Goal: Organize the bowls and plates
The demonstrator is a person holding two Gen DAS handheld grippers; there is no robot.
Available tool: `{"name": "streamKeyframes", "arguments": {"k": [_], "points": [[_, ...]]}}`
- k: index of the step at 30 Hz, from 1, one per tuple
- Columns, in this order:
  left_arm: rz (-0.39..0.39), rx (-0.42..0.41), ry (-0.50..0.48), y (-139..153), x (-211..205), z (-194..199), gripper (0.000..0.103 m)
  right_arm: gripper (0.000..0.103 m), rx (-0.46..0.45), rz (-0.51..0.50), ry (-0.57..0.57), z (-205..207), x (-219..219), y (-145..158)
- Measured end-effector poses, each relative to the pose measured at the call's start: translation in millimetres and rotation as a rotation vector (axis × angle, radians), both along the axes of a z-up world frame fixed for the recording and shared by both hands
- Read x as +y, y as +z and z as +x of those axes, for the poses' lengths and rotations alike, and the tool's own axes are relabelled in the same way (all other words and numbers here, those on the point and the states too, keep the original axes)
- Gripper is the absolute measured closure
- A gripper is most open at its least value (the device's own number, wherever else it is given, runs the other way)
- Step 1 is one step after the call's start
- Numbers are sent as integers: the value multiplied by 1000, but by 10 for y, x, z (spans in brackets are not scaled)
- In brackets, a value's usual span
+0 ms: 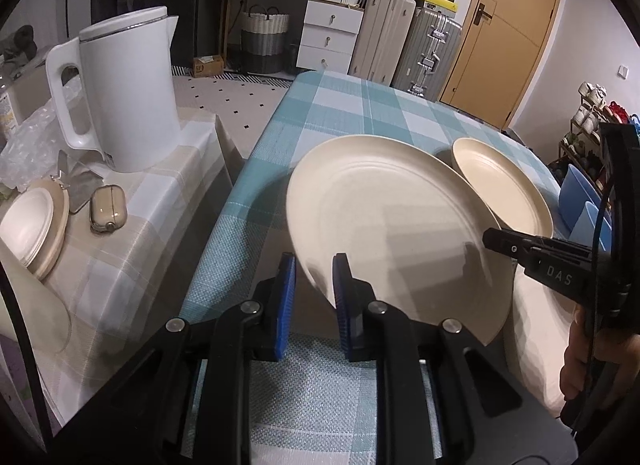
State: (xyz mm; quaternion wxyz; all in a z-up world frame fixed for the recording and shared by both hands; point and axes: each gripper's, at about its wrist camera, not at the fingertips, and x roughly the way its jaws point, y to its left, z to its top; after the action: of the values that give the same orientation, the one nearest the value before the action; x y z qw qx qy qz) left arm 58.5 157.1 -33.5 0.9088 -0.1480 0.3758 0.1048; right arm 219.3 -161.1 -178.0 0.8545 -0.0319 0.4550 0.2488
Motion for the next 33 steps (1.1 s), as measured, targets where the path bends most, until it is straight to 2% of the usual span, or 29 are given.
{"name": "streamKeyframes", "arguments": {"k": [15,33], "points": [[40,-72,-28,336,-213,-180,87,89,-63,18,-37,-211,-219,329],[57,-123,-119,698,-678,-336,87,89,-120,46,-117,-591,-710,678]]}}
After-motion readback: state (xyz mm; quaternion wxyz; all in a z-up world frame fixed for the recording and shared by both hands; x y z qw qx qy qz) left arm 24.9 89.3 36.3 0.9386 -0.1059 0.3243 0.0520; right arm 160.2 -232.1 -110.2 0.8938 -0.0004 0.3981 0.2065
